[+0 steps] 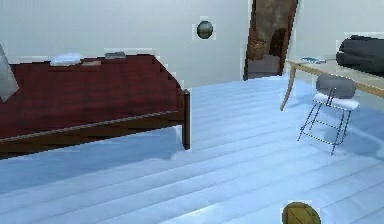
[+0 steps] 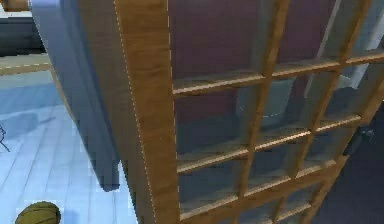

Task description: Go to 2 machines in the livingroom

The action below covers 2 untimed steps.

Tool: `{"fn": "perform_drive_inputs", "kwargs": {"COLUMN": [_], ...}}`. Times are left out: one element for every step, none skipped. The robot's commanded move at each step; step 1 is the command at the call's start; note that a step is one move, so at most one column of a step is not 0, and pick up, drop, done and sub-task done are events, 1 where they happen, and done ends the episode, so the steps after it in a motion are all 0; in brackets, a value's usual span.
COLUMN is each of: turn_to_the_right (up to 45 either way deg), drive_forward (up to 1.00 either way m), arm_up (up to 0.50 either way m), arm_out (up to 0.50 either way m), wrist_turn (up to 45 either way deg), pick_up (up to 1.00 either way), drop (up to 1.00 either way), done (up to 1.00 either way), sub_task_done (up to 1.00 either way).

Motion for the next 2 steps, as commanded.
{"fn": "perform_drive_inputs", "kwargs": {"turn_to_the_right": [12.0, 0.0], "drive_forward": [0.00, 1.00], "arm_up": [0.00, 0.00], "arm_out": [0.00, 0.00], "wrist_turn": [0.0, 0.0], "pick_up": [0.00, 0.00], "drop": [0.00, 0.00], "done": [0.00, 0.00], "sub_task_done": [0.00, 0.00]}}
